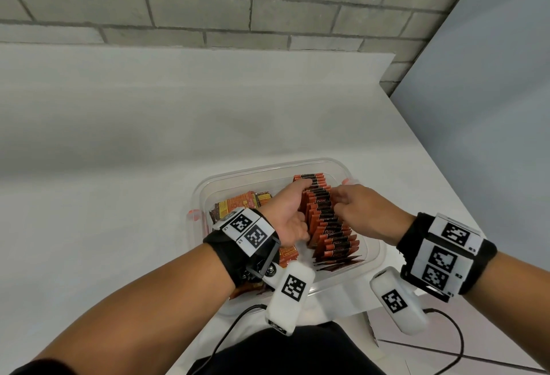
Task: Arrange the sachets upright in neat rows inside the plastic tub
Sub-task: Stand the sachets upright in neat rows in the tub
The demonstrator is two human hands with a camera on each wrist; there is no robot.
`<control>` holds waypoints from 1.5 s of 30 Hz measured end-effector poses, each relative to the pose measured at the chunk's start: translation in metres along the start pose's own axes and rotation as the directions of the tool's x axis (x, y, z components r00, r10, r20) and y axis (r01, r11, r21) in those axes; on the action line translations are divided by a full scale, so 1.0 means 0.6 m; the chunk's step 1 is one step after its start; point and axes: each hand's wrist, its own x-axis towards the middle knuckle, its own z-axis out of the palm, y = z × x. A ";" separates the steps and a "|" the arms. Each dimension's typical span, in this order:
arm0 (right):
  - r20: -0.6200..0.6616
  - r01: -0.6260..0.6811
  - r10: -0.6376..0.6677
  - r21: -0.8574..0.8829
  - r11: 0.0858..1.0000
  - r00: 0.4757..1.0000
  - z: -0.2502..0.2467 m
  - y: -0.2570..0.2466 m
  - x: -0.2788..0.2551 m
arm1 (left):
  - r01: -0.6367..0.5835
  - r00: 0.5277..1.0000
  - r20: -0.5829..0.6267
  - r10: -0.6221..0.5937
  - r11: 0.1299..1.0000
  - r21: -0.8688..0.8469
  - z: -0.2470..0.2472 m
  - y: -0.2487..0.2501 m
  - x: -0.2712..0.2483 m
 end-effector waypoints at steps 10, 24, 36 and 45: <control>-0.045 -0.087 0.093 0.124 0.988 0.995 0.005 -0.012 -0.005 | 0.004 1.000 0.003 -0.004 1.000 -0.008 0.000 0.001 -0.001; -0.126 -0.061 0.077 0.130 0.990 0.989 0.000 -0.008 -0.005 | -0.111 0.994 0.016 0.111 0.994 -0.013 0.007 0.000 -0.005; -0.121 0.011 -0.008 0.019 1.000 0.993 0.002 -0.014 -0.019 | -0.082 0.997 -0.012 0.082 0.996 0.021 0.005 -0.002 -0.005; -0.070 -0.069 0.067 -0.024 0.997 0.995 -0.014 -0.010 -0.030 | -0.007 1.000 0.014 0.007 0.999 0.046 0.006 -0.004 -0.004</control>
